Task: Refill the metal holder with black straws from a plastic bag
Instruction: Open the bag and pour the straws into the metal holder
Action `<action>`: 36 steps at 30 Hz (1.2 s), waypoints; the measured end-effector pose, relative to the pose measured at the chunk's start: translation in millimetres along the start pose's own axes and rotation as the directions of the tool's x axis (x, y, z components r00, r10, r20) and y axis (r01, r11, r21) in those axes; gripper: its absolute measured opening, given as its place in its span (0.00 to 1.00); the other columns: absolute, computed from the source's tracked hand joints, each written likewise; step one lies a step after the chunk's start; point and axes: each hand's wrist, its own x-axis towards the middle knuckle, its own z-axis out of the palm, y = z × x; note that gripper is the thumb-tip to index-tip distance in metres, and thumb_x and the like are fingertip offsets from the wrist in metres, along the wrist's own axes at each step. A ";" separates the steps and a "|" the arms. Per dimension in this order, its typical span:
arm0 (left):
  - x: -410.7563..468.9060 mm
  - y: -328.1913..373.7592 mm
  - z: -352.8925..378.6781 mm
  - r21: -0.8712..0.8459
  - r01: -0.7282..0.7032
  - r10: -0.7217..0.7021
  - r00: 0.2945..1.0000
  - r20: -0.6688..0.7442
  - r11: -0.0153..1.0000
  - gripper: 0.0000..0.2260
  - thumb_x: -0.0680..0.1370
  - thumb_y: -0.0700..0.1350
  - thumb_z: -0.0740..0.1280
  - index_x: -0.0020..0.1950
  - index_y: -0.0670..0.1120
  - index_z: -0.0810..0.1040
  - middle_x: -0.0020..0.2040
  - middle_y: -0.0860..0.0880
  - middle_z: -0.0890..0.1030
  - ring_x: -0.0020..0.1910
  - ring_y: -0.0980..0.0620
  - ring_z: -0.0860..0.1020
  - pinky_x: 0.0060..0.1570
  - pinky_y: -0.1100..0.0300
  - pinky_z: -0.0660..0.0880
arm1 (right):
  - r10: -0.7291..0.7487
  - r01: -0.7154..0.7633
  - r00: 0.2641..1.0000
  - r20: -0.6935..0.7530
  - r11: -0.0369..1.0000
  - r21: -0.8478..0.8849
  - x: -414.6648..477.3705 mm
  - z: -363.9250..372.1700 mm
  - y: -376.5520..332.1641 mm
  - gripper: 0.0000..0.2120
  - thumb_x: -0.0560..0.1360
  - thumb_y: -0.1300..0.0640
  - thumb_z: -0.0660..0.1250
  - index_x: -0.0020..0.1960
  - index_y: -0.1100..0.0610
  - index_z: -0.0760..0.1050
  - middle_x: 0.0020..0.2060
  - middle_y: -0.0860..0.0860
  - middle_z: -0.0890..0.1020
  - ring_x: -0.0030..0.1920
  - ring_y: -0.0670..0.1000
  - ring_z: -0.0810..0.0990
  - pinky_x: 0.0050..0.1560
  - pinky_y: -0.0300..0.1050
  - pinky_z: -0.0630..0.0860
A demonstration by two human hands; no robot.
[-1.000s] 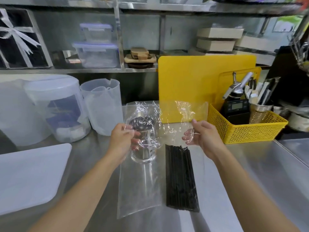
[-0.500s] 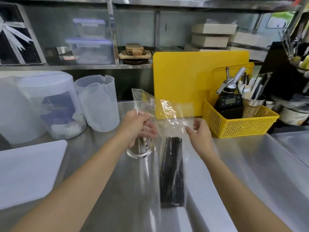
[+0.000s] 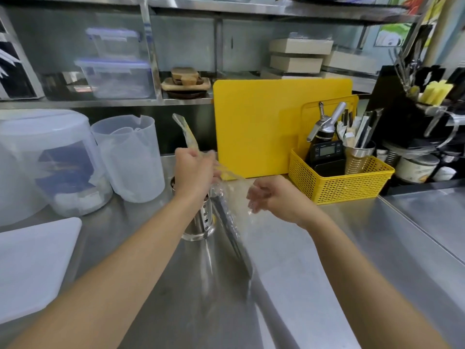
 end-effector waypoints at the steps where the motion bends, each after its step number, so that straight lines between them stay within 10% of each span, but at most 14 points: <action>1: -0.9 0.6 -0.6 0.031 -0.053 0.054 0.999 -0.010 0.998 0.20 0.74 0.49 0.67 0.59 0.42 0.65 0.54 0.40 0.77 0.44 0.48 0.80 0.45 0.53 0.79 | -0.008 0.006 0.999 -0.037 0.999 -0.053 2.4 -2.0 1.0 0.10 0.69 0.74 0.61 0.35 0.62 0.73 0.40 0.61 0.82 0.39 0.56 0.80 0.48 0.55 0.77; 3: -3.3 3.0 -4.9 0.165 -0.321 0.335 0.940 -0.062 0.932 0.33 0.68 0.58 0.69 0.64 0.44 0.60 0.57 0.43 0.72 0.52 0.48 0.74 0.50 0.56 0.74 | -0.023 0.010 0.997 -0.071 0.984 -0.179 6.3 -11.0 2.1 0.05 0.69 0.73 0.60 0.42 0.70 0.74 0.34 0.49 0.80 0.36 0.50 0.78 0.46 0.52 0.77; 6: -3.3 10.8 -12.6 0.475 -0.687 0.720 0.678 0.147 0.550 0.43 0.63 0.65 0.68 0.70 0.48 0.54 0.70 0.41 0.61 0.69 0.44 0.61 0.66 0.53 0.59 | -0.093 0.070 0.993 -0.077 0.965 -0.253 11.4 -23.1 -3.7 0.05 0.70 0.73 0.61 0.44 0.73 0.73 0.32 0.44 0.77 0.34 0.44 0.75 0.40 0.45 0.74; 9: 0.5 23.6 -11.6 0.547 -0.804 0.702 0.529 0.477 0.234 0.46 0.61 0.62 0.73 0.69 0.58 0.48 0.76 0.42 0.51 0.75 0.42 0.47 0.70 0.46 0.44 | -0.138 0.113 0.989 -0.059 0.945 -0.306 12.3 -32.8 -14.4 0.06 0.73 0.70 0.62 0.43 0.66 0.78 0.32 0.50 0.79 0.31 0.40 0.75 0.33 0.37 0.71; 13: 2.7 39.0 -5.9 0.515 -0.851 0.616 0.459 0.640 0.099 0.37 0.65 0.58 0.73 0.69 0.57 0.59 0.75 0.50 0.60 0.76 0.44 0.47 0.69 0.43 0.37 | -0.168 0.150 0.983 -0.074 0.967 -0.208 13.5 -45.3 -22.2 0.06 0.73 0.69 0.66 0.43 0.62 0.81 0.37 0.55 0.83 0.35 0.39 0.79 0.38 0.33 0.73; 17: 8.6 52.8 1.9 0.468 -0.878 0.667 0.409 0.623 0.101 0.08 0.74 0.52 0.66 0.44 0.49 0.79 0.53 0.52 0.81 0.66 0.51 0.70 0.68 0.45 0.37 | -0.186 0.168 0.974 -0.126 0.975 -0.142 14.5 -52.8 -23.8 0.05 0.73 0.69 0.66 0.43 0.65 0.81 0.37 0.54 0.82 0.36 0.37 0.79 0.43 0.30 0.75; 22: 10.7 65.1 16.0 0.517 -0.854 0.714 0.395 0.578 0.054 0.08 0.77 0.51 0.63 0.44 0.49 0.78 0.39 0.52 0.80 0.49 0.52 0.77 0.67 0.54 0.40 | -0.191 0.130 0.938 -0.289 0.967 -0.218 14.4 -59.2 -15.6 0.02 0.72 0.60 0.70 0.43 0.56 0.78 0.43 0.55 0.83 0.49 0.52 0.80 0.49 0.47 0.75; 27: 22.1 79.4 21.2 0.575 -0.815 0.750 0.423 0.509 0.070 0.08 0.77 0.50 0.63 0.44 0.48 0.79 0.37 0.52 0.77 0.47 0.50 0.76 0.65 0.55 0.43 | -0.211 0.033 0.828 -0.519 0.943 -0.332 18.1 -73.1 -8.6 0.21 0.70 0.46 0.70 0.58 0.56 0.74 0.53 0.51 0.80 0.55 0.51 0.77 0.59 0.59 0.72; 32: 37.9 95.9 23.9 0.561 -0.818 0.781 0.430 0.453 0.125 0.08 0.76 0.49 0.64 0.43 0.45 0.78 0.39 0.47 0.82 0.45 0.47 0.77 0.63 0.57 0.50 | -0.207 0.163 0.658 -0.724 0.978 -0.132 20.3 -79.9 -5.4 0.32 0.68 0.45 0.71 0.66 0.57 0.66 0.59 0.49 0.71 0.61 0.49 0.70 0.64 0.60 0.68; 36: 43.4 100.0 23.8 0.567 -0.817 0.808 0.404 0.430 0.106 0.09 0.76 0.50 0.65 0.43 0.46 0.78 0.36 0.52 0.78 0.43 0.48 0.76 0.60 0.58 0.52 | 0.042 0.218 0.673 -0.739 0.943 0.252 23.7 -76.3 6.4 0.49 0.61 0.44 0.76 0.73 0.48 0.51 0.68 0.50 0.66 0.69 0.51 0.64 0.70 0.58 0.60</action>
